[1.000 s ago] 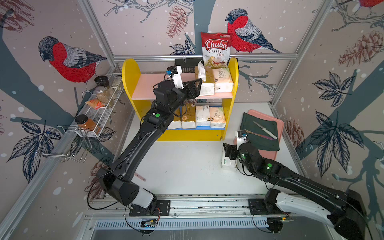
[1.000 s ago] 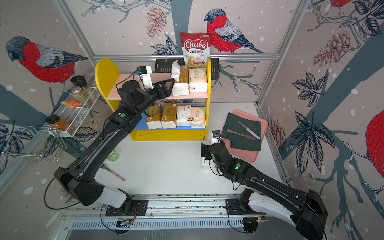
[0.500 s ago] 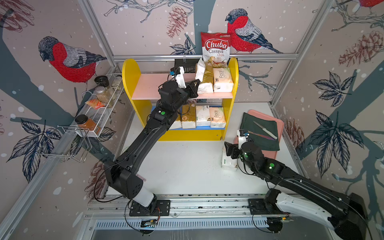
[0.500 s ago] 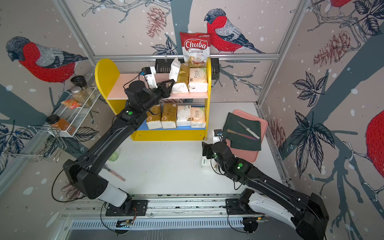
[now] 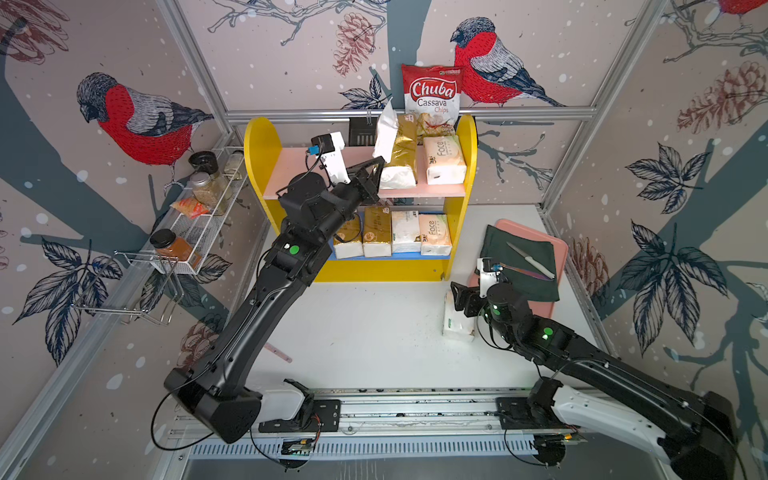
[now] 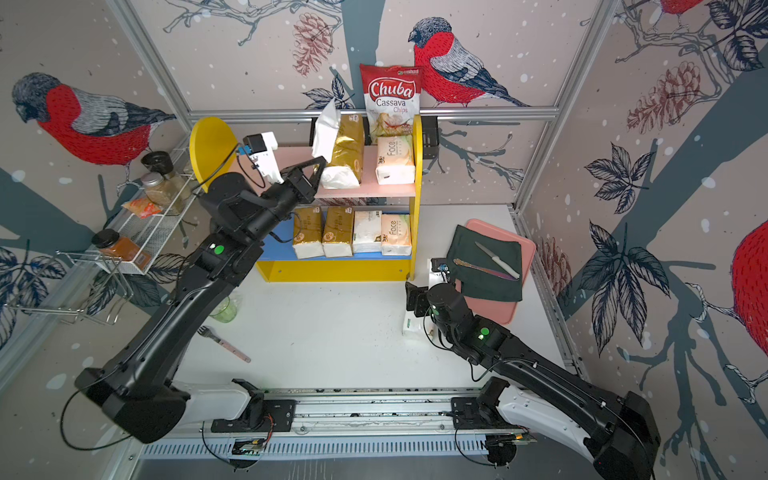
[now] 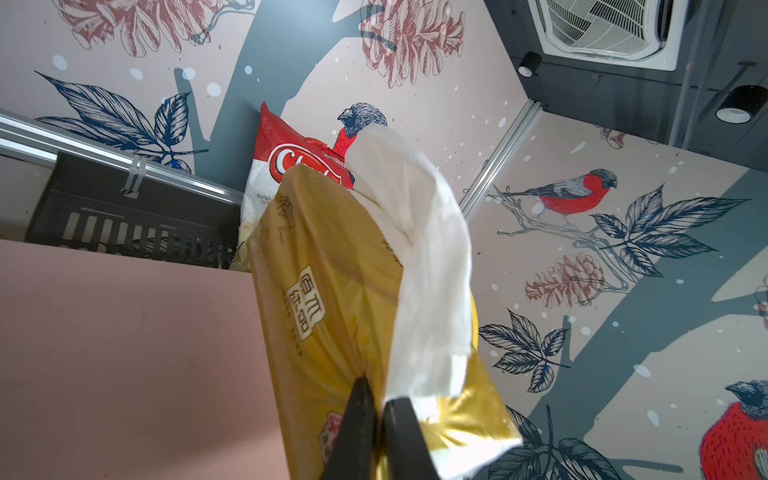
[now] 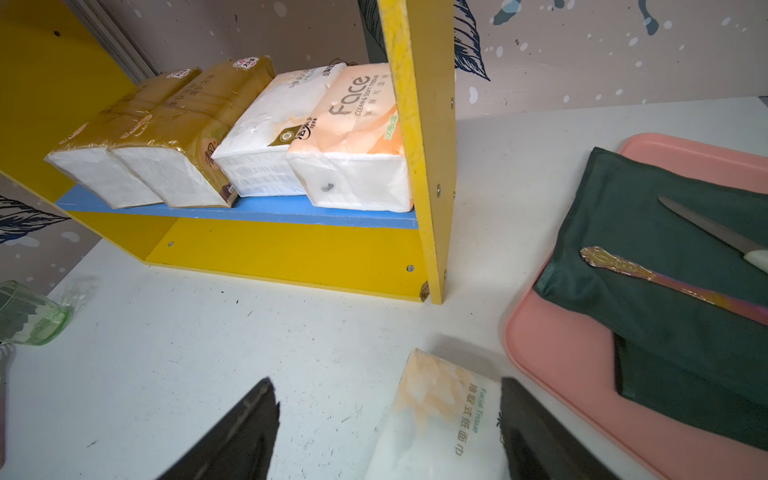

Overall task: Remove the tissue boxes from the shelf
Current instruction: Pick up a box of tissues from the shelf, then place the box of tissues at the center of the board.

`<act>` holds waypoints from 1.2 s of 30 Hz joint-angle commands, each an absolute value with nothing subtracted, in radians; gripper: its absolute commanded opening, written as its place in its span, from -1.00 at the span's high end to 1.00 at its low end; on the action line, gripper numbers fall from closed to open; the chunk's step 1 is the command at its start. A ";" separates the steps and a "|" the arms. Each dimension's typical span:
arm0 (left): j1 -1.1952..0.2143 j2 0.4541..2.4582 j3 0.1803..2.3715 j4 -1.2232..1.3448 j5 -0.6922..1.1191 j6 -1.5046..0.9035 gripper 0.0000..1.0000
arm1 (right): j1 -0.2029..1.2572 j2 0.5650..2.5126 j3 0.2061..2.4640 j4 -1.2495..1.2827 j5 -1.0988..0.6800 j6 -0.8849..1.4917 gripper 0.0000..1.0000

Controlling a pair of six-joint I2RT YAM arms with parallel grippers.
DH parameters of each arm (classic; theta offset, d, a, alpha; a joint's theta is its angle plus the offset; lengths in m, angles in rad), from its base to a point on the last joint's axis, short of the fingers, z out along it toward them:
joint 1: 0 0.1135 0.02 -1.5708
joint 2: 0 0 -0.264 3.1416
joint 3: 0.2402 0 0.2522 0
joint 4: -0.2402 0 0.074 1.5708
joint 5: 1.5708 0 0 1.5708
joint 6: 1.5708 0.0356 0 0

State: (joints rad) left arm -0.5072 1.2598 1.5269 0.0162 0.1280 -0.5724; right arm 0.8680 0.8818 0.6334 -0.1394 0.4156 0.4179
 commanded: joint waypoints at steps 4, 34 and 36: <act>-0.572 0.993 1.260 -0.045 0.053 -0.572 1.00 | 0.831 0.867 0.635 -0.133 0.396 0.398 -0.69; -0.933 1.033 0.167 0.809 -0.106 -0.932 1.00 | 0.744 0.877 0.635 -0.143 0.342 0.391 -0.69; -0.935 1.112 0.170 0.877 -0.089 -0.940 1.00 | 0.744 0.875 0.631 -0.142 0.341 0.393 -0.70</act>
